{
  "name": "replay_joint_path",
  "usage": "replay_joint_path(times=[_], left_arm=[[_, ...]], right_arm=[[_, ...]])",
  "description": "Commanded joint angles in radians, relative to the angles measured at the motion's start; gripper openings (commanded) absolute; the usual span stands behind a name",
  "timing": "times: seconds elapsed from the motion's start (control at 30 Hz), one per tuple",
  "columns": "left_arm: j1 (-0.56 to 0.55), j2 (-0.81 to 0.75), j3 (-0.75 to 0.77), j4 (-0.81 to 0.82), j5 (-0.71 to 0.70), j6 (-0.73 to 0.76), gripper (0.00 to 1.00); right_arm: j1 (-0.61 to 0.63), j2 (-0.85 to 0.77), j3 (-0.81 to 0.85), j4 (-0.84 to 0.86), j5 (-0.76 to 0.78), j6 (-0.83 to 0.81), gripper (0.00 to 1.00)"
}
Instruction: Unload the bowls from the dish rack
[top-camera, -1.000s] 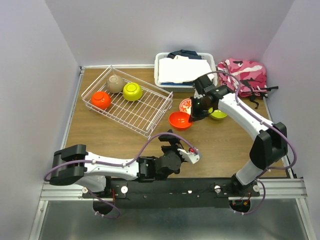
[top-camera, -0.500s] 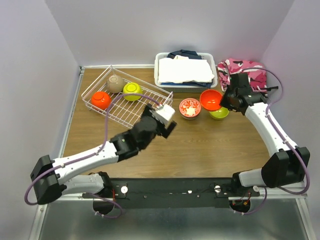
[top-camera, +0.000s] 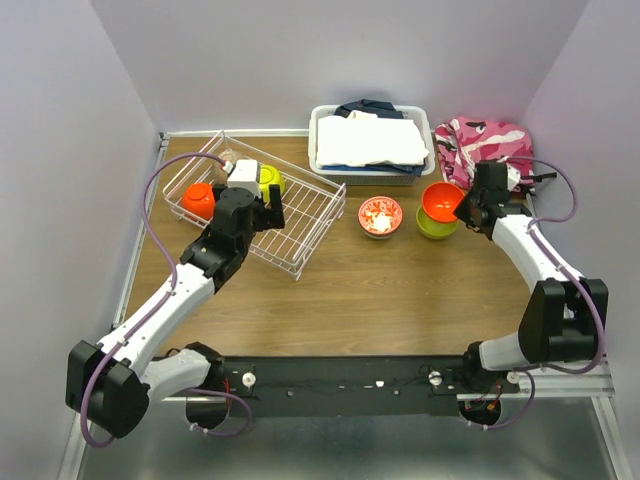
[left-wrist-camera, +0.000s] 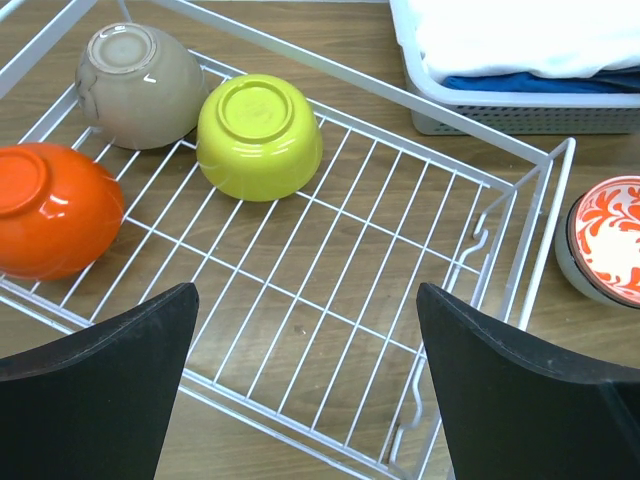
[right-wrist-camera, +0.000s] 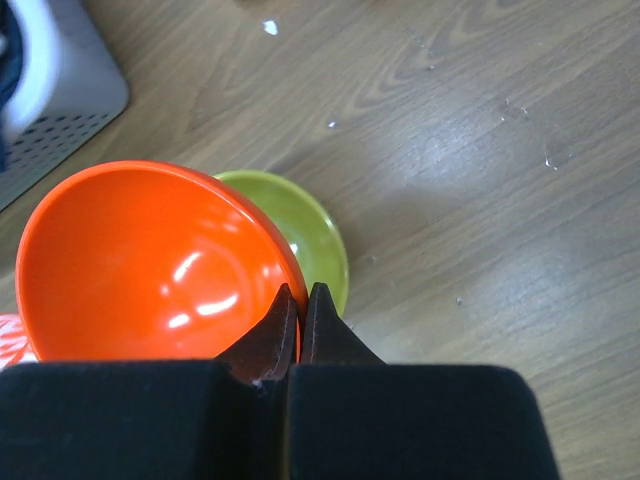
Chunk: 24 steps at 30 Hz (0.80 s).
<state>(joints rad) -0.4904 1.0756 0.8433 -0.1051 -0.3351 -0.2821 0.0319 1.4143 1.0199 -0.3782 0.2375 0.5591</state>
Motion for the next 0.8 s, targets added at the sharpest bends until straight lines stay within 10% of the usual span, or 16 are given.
replay_joint_path(times=[0.0,0.33,0.77], left_arm=[[0.007,-0.005,0.033,-0.034,-0.039,-0.026,0.99],[0.007,-0.003,0.039,-0.047,-0.076,0.006,0.99],[0.007,0.009,0.03,-0.041,-0.11,0.032,0.99]], right_arm=[[-0.021,0.08,-0.023,0.114,0.008,0.019,0.01],[-0.024,0.146,-0.058,0.156,-0.085,-0.011,0.09],[-0.023,0.06,-0.011,0.035,-0.125,-0.025,0.73]])
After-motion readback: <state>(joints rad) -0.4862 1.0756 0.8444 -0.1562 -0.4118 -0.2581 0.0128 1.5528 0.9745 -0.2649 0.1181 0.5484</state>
